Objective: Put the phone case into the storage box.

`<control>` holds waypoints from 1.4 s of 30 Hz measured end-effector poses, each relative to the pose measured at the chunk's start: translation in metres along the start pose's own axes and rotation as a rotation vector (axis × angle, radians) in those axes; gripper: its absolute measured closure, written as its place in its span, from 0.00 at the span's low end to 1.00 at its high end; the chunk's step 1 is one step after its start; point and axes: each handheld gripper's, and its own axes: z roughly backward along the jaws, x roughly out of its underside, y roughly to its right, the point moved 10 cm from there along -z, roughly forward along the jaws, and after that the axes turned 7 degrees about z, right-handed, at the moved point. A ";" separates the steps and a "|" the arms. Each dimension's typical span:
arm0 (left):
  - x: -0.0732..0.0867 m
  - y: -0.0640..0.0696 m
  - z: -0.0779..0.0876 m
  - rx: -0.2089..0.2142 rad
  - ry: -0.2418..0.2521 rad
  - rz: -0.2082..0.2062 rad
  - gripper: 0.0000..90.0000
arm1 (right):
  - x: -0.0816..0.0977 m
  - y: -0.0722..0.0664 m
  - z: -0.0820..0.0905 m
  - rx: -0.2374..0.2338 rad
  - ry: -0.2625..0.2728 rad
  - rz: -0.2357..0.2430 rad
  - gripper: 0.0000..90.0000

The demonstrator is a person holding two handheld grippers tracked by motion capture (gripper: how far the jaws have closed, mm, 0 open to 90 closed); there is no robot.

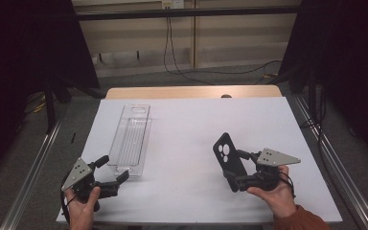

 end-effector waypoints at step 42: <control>0.000 0.091 -0.051 0.380 -0.137 -0.081 0.05 | -0.001 -0.046 -0.036 -0.182 -0.022 0.026 0.16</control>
